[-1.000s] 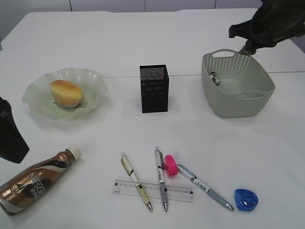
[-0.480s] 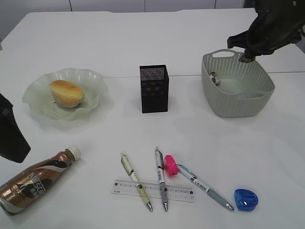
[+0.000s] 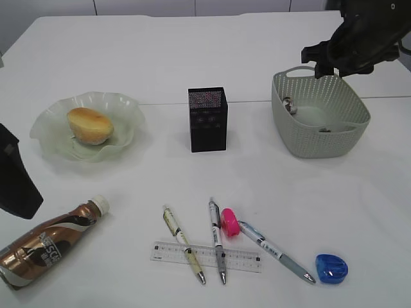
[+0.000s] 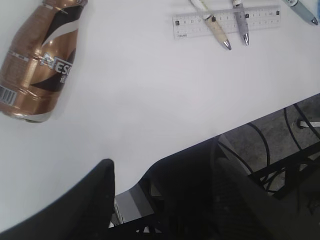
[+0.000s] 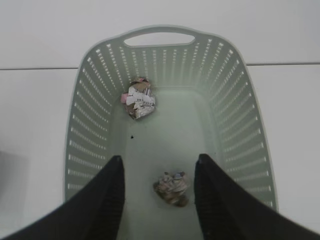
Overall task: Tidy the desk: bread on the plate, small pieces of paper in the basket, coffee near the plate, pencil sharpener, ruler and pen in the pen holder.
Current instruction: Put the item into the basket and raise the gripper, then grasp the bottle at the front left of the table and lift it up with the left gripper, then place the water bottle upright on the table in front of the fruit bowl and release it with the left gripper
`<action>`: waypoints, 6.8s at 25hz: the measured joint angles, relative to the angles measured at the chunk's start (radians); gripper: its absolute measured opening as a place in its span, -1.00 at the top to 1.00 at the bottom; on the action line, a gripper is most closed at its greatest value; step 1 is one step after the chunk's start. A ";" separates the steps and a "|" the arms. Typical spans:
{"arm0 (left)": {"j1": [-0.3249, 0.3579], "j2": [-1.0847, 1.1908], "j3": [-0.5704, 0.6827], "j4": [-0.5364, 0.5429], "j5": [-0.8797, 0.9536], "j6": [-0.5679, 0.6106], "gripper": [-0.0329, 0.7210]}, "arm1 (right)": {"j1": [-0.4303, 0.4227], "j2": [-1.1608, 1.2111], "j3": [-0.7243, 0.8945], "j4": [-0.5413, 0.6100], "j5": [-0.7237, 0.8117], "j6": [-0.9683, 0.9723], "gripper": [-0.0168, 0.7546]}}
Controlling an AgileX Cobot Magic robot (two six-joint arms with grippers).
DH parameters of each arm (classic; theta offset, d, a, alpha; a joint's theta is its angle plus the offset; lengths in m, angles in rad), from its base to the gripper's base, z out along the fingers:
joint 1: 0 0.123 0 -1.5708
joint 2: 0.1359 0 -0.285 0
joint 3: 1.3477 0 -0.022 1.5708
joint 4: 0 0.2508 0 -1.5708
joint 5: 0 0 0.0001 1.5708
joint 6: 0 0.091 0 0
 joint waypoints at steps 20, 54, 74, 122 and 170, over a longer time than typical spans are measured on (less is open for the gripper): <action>0.000 0.000 0.000 0.056 0.000 0.000 -0.28 | 0.000 -0.125 -0.072 0.139 0.364 -0.073 -0.20; 0.000 0.307 -0.064 0.282 -0.018 0.114 -0.57 | 0.000 -0.737 0.288 0.260 0.704 -0.235 -0.20; 0.000 0.642 -0.268 0.443 -0.023 0.177 -0.61 | 0.027 -1.035 0.553 0.265 0.711 -0.226 -0.20; -0.007 0.878 -0.272 0.406 -0.045 0.193 -0.65 | 0.040 -1.035 0.553 0.224 0.711 -0.224 -0.20; -0.009 -0.045 0.792 -0.013 -1.951 0.119 0.13 | 0.040 -1.045 0.553 0.194 0.711 -0.224 -0.20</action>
